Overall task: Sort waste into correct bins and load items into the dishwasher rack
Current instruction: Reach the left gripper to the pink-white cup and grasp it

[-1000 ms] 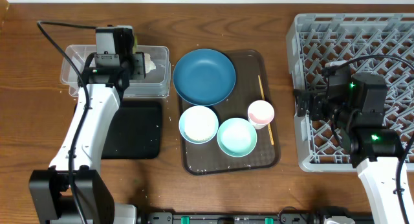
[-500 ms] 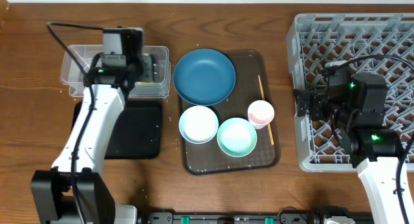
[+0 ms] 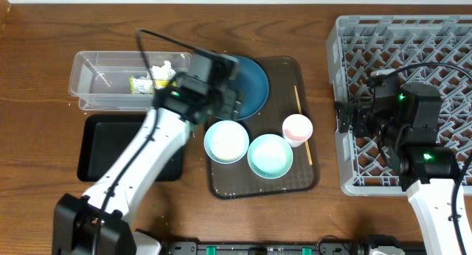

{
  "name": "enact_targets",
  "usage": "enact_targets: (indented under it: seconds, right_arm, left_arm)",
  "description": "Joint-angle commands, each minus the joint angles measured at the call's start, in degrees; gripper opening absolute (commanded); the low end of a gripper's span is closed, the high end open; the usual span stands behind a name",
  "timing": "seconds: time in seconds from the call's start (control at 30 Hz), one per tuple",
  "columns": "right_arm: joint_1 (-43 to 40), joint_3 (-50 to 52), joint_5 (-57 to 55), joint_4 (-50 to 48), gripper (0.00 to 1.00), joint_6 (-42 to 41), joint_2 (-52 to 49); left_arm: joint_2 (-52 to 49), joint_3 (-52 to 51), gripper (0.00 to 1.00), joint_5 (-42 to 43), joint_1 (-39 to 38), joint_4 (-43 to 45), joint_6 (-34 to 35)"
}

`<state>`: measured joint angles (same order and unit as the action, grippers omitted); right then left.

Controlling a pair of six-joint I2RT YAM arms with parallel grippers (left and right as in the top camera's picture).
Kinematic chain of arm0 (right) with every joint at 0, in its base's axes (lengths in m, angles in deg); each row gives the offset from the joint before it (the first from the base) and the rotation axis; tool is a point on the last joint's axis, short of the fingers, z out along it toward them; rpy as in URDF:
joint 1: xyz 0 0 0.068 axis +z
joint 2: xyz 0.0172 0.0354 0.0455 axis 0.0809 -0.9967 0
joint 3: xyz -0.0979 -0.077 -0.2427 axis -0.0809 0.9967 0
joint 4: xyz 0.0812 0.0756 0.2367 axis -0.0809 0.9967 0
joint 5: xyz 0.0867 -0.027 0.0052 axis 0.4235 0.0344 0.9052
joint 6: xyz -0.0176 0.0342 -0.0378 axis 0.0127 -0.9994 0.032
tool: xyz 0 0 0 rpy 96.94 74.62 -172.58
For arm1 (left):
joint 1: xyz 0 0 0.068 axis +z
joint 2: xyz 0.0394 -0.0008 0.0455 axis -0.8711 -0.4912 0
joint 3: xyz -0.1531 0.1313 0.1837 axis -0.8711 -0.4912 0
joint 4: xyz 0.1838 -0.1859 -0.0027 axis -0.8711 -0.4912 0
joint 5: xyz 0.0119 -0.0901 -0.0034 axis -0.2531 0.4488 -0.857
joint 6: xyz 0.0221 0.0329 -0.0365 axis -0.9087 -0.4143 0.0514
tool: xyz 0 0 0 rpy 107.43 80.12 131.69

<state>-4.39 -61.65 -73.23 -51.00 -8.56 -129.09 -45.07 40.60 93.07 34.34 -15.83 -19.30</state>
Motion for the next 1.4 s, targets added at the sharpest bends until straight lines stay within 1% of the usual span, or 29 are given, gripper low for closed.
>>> enact_targets:
  seconds: [0.0,0.2,0.33,0.5,0.57,0.63,0.73,0.8,0.93,1.07,1.1,1.13,1.2,1.3,1.37]
  right_arm:
    - [0.2,-0.9,0.5,0.0,0.99,-0.4,0.0]
    - [0.2,-0.9,0.5,0.0,0.99,-0.4,0.0]
    - [0.2,-0.9,0.5,0.0,0.99,-0.4,0.0]
    - [0.2,-0.9,0.5,0.0,0.99,-0.4,0.0]
    - [0.2,-0.9,0.5,0.0,0.99,-0.4,0.0]
    - [0.2,-0.9,0.5,0.1,0.99,-0.4,0.0]
    - [0.2,-0.9,0.5,0.1,0.99,-0.4,0.0]
    - [0.2,-0.9,0.5,0.1,0.99,-0.4,0.0]
    - [0.2,-0.9,0.5,0.1,0.99,-0.4,0.0]
    - [0.2,-0.9,0.5,0.1,0.99,-0.4,0.0]
    - [0.2,-0.9,0.5,0.1,0.99,-0.4,0.0]
    - [0.2,-0.9,0.5,0.1,0.99,-0.4,0.0]
    - [0.2,-0.9,0.4,0.1,0.99,-0.4,0.0]
    - [0.2,-0.9,0.1,0.1,0.99,-0.4,0.0]
    - [0.2,-0.9,-2.1,0.3,0.99,-0.4,0.0]
  left_arm:
    - [-2.4,0.3,0.76,1.7,-4.0,1.3,3.0]
    - [-8.3,0.3,0.76,9.1,-9.7,6.0,3.3]
    - [-11.6,0.3,0.76,9.2,-12.1,7.4,5.6]
    - [-14.2,0.3,0.76,9.2,-14.0,10.2,5.7]
    - [-14.6,0.3,0.69,9.2,-14.5,10.8,5.7]
    - [-15.0,0.3,0.59,9.2,-14.8,11.0,5.7]
    - [-16.0,0.3,0.49,9.2,-14.8,11.0,5.7]
    - [-16.6,0.3,0.47,9.2,-14.8,11.0,5.7]
    - [-18.3,0.3,0.37,9.2,-14.8,11.0,6.4]
    - [-18.4,0.3,0.20,9.2,-14.8,11.6,6.4]
    - [-18.4,0.3,0.19,9.2,-14.8,11.9,6.4]
    - [-18.4,0.3,0.12,9.2,-14.8,12.2,6.4]
    - [-18.4,0.4,0.06,9.2,-14.8,12.5,6.3]
    - [-17.6,0.8,0.06,9.2,-14.4,12.5,6.3]
    - [-16.0,0.9,0.06,9.2,-13.5,12.5,6.4]
